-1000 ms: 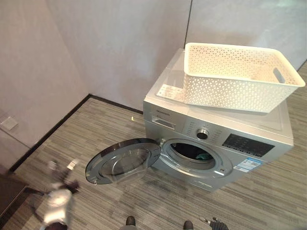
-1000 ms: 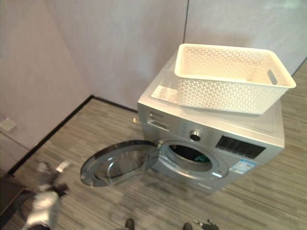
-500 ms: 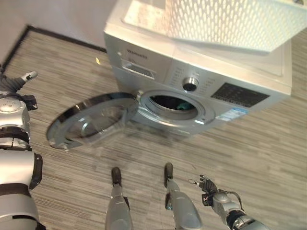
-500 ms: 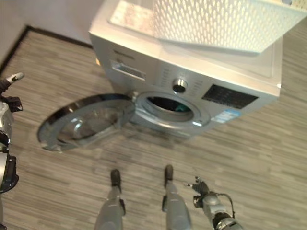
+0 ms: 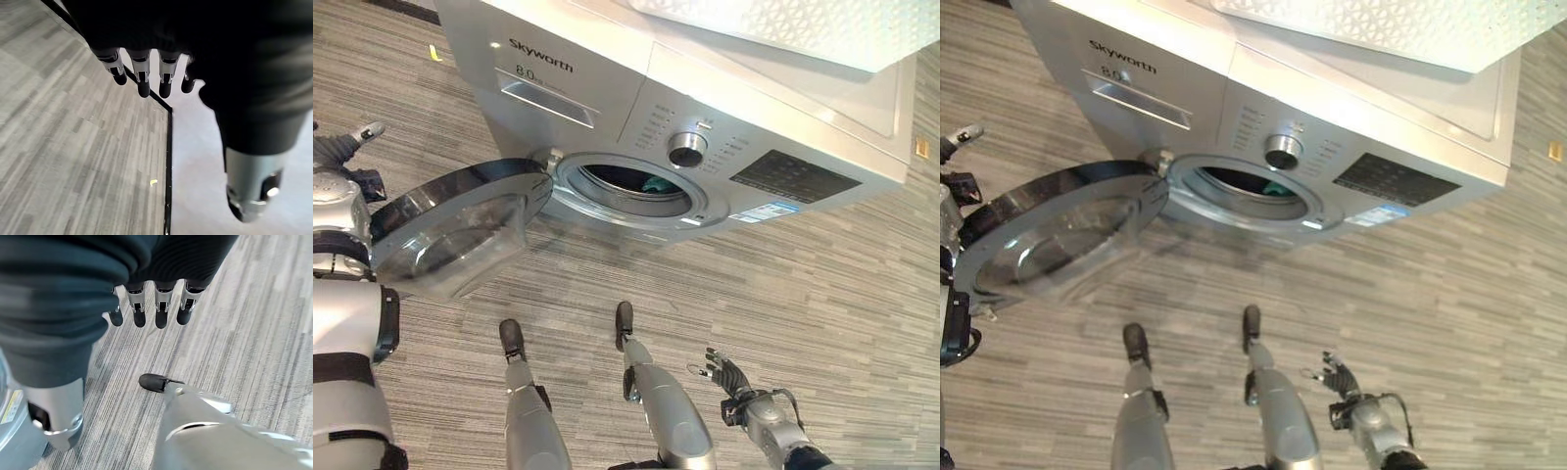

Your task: Grab the laundry basket,head to the washer,open it,put in the laundry and shut it.

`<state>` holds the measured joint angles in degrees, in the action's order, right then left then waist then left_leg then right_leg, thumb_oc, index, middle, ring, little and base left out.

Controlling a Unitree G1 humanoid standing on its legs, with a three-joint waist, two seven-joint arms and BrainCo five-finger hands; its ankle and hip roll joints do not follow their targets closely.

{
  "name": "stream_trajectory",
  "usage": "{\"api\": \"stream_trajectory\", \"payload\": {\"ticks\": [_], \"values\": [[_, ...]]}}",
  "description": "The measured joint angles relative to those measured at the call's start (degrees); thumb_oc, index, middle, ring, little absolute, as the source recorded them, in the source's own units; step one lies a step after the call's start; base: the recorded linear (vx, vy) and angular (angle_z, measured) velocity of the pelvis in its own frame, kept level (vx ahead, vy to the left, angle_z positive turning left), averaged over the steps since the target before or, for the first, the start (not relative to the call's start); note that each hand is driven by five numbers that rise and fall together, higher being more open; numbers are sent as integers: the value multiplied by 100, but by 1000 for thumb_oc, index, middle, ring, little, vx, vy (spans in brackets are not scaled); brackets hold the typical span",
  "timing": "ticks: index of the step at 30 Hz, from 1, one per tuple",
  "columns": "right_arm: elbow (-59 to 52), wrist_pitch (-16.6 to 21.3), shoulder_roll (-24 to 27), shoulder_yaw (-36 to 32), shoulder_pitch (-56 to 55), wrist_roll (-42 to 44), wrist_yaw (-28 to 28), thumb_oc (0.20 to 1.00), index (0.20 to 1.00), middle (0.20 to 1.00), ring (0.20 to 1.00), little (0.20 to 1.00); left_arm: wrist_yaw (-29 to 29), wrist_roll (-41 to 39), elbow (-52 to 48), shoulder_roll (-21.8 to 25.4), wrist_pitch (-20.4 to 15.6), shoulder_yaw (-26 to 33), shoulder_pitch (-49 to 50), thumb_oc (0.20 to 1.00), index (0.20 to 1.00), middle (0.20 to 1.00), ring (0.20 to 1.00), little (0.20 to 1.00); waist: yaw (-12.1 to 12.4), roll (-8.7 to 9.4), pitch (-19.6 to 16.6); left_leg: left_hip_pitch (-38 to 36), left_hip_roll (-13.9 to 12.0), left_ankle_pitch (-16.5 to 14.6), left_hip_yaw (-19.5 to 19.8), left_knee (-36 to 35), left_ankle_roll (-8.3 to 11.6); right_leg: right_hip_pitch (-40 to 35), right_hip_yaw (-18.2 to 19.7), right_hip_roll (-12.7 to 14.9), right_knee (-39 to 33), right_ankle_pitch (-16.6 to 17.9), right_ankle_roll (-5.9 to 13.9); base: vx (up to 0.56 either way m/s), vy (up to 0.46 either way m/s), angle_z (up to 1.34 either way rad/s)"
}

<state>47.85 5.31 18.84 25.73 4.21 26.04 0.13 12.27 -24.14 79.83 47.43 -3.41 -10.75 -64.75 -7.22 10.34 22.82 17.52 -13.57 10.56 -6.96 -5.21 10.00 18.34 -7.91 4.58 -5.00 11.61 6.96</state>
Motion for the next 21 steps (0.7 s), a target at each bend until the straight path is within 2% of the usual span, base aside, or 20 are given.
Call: {"api": "stream_trajectory", "payload": {"ticks": [1, 2, 5, 7, 9, 10, 12, 14, 17, 18, 19, 21], "values": [[11, -32, -1, 1, -51, -10, -3, 1000, 1000, 1000, 1000, 1000, -14, -6, -309, -169, -56, 441, 379, 1000, 1000, 1000, 1000, 1000, 28, -42, -23, -104, 26, -16, -13, 0, -9, -93, 24, 24, 0, -39, -21, 0, 0, 0], [-8, -66, -7, -8, -68, -50, -7, 1000, 1000, 1000, 1000, 1000, 9, -37, -472, -472, -74, 593, 773, 1000, 1000, 1000, 1000, 1000, 48, -101, -72, -194, 47, -37, -28, 0, -27, -174, 72, 40, -1, -47, -13, 2, 12, -6], [14, -58, -2, -39, -122, -187, -10, 1000, 1000, 1000, 1000, 1000, -28, -59, -601, -1029, -135, 724, 1559, 1000, 1000, 1000, 1000, 1000, 75, -241, -359, -359, 80, -144, -192, -5, -27, -239, 195, 101, -2, -118, 39, 38, 9, -21], [-16, -147, 0, -211, -180, -245, -18, 1000, 1000, 1000, 1000, 1000, 4, -68, -1047, -1755, -196, 793, 2568, 1000, 1000, 1000, 1000, 1000, 144, -395, -486, -660, 131, -207, -364, -7, -80, -421, 349, 149, -1, -139, 67, 45, 9, -29], [21, -163, -1, -219, -198, -278, -25, 1000, 1000, 1000, 1000, 1000, -23, -76, -1074, -2290, -148, 692, 3137, 1000, 1000, 1000, 1000, 1000, 176, -443, -559, -875, 144, -282, -483, -6, -89, -564, 447, 156, -3, -158, 84, 61, -7, -25], [20, -172, -28, -243, -203, -343, -51, 1000, 1000, 1000, 1000, 1000, -11, -149, -1182, -2842, -141, 455, 3662, 1000, 1000, 1000, 1000, 1000, 177, -482, -626, -965, 147, -316, -493, -7, -102, -648, 459, 162, -3, -214, 65, 72, 5, -17], [110, -178, -131, -467, -180, -416, -118, 1000, 1000, 1000, 1000, 1000, -10, -479, -1552, -3626, -161, 289, 4449, 1000, 1000, 1000, 1000, 1000, 225, -443, -693, -1059, 145, -322, -621, -6, -103, -659, 585, 146, -2, -189, 51, 64, -29, -23], [255, -172, -181, -607, -142, -448, -136, 1000, 1000, 1000, 1000, 1000, -76, -612, -1696, -3954, -130, 24, 4794, 1000, 1000, 1000, 1000, 1000, 201, -440, -697, -1150, 143, -322, -647, -8, -104, -732, 600, 134, -2, -188, 50, 54, -26, -14], [838, -197, -230, -670, -112, -508, -136, 1000, 1000, 1000, 1000, 1000, -179, -777, -2100, -4178, -162, -496, 5038, 1000, 1000, 1000, 1000, 1000, 201, -489, -719, -1372, 118, -382, -656, -10, -142, -944, 600, 130, -21, -243, 17, 75, -67, -1], [1063, -249, -257, -663, -112, -548, -134, 1000, 1000, 1000, 1000, 1000, -238, -866, -2196, -4224, -177, -689, 5053, 1000, 1000, 1000, 1000, 1000, 200, -545, -790, -1400, 121, -395, -658, -10, -137, -966, 601, 139, -32, -250, 22, 54, -62, -3], [1570, -335, -294, -654, -126, -676, -131, 1000, 1000, 1000, 1000, 1000, -288, -972, -2360, -4281, -197, -1000, 5052, 1000, 1000, 1000, 1000, 1000, 213, -680, -920, -1480, 135, -434, -676, -37, -114, -1042, 611, 150, -48, -270, 47, 26, -70, -5], [1699, -417, -304, -642, -302, -782, -125, 1000, 1000, 1000, 1000, 1000, -399, -979, -2453, -4529, -206, -1111, 5011, 1000, 1000, 1000, 1000, 1000, 200, -839, -1099, -1510, 128, -455, -730, -36, -113, -1034, 632, 149, -51, -276, 55, 24, -96, -13]]}}
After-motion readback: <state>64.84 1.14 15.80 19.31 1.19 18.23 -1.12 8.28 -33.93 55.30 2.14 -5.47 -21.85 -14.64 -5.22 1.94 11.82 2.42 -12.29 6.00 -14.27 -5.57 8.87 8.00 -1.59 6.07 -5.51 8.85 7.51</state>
